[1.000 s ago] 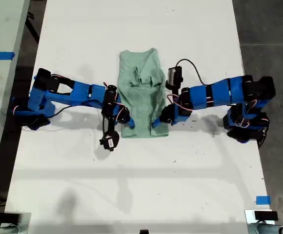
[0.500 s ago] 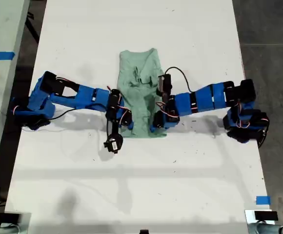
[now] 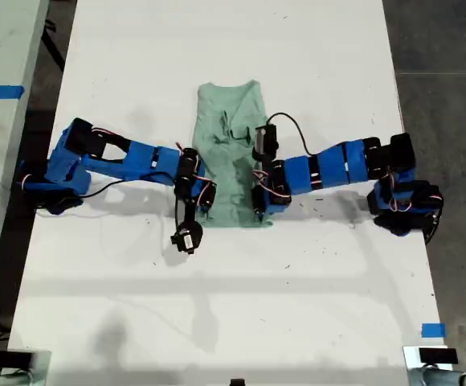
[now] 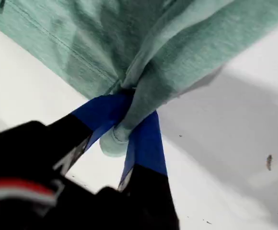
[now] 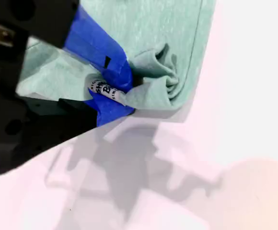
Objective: Fold tshirt
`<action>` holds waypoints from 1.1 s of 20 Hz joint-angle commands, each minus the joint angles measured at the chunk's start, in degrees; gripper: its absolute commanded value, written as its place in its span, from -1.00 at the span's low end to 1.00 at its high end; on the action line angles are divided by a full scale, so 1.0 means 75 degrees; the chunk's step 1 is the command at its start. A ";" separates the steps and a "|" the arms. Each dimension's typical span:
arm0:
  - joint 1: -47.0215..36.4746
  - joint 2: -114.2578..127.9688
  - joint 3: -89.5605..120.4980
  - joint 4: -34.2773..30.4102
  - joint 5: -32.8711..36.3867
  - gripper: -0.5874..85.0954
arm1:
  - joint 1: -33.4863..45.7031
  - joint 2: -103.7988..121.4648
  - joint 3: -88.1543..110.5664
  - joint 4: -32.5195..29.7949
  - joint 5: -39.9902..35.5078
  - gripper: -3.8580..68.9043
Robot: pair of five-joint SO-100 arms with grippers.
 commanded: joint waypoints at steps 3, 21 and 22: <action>0.0352 0.0387 -0.0363 0.0270 0.0094 -0.99 | -0.0457 0.0621 -0.0270 0.0188 0.0105 -0.94; -0.2332 0.3375 -0.0645 0.1594 0.2684 -0.99 | 0.2766 0.4031 -0.0316 0.0738 -0.2391 -0.94; -0.2742 0.3363 -0.0645 0.1699 0.2895 -0.99 | 0.3117 0.4043 -0.0246 0.0645 -0.2602 -0.94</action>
